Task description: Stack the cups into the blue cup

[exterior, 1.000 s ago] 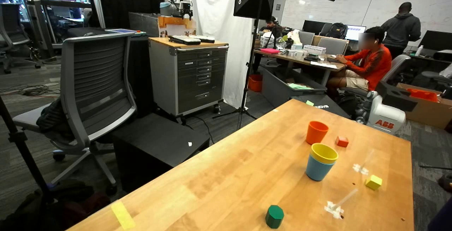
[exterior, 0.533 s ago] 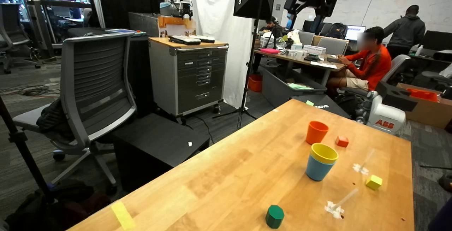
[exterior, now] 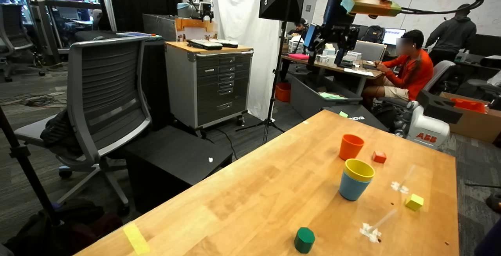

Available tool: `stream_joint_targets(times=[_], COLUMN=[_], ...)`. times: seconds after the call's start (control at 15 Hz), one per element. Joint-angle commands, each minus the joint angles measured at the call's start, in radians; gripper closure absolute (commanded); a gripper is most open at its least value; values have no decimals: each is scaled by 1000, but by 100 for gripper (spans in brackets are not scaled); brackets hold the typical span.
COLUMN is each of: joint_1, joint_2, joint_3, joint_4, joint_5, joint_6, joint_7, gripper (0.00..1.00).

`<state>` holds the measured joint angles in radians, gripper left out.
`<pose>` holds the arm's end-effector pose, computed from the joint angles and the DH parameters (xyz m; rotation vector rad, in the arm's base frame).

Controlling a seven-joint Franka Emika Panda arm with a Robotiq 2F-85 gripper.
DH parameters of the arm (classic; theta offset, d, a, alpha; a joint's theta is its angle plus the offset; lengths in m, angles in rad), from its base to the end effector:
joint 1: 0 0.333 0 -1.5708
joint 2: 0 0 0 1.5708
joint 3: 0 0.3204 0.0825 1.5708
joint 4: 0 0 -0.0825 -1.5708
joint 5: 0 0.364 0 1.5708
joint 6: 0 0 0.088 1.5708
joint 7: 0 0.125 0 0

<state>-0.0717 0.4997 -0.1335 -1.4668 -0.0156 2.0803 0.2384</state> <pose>0.6832 -0.1275 0.3989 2.9951 -0.6335 0.1827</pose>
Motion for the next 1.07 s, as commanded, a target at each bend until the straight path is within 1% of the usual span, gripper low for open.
stream_joint_targets(times=[0.0,0.53,1.0], joint_1=[-12,-47,-56], joint_2=[48,147,225], joint_3=[-9,-37,-45], joint_4=[23,1,7], joint_5=[-4,0,5], joint_6=[21,49,81], joint_7=[31,63,88], gripper=[0,0,0])
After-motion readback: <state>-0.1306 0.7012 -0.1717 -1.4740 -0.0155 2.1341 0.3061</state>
